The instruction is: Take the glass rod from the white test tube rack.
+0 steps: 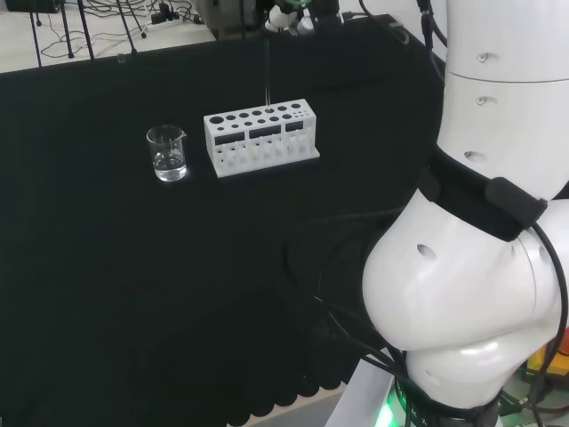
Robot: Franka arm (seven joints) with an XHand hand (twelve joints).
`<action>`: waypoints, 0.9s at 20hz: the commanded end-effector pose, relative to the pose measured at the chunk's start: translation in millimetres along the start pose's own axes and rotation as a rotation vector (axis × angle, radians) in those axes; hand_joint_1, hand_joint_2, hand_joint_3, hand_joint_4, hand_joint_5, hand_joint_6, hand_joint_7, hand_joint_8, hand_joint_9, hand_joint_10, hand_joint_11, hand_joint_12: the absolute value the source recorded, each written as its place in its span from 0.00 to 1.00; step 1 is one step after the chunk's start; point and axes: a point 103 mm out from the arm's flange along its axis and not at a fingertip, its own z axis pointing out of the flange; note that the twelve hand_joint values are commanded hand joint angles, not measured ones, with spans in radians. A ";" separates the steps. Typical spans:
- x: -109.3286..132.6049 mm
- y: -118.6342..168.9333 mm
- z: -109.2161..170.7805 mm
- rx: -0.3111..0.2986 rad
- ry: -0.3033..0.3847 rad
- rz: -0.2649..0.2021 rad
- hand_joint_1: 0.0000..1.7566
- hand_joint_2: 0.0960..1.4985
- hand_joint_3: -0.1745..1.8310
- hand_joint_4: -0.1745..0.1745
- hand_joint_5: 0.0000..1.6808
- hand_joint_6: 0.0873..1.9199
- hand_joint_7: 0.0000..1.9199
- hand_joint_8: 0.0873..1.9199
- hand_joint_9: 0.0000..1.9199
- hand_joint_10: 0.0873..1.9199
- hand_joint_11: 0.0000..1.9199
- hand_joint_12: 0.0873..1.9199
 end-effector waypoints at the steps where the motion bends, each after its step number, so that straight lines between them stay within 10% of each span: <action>1: 15.0 -16.9 -36.8 0.007 -0.029 0.034 0.74 0.65 0.13 0.00 0.66 0.23 0.63 0.46 0.96 0.12 0.90 0.15; 18: 48.5 -28.5 -89.7 -0.129 -0.021 -0.063 0.74 0.64 0.12 0.00 0.68 0.20 0.64 0.44 0.97 0.12 0.90 0.15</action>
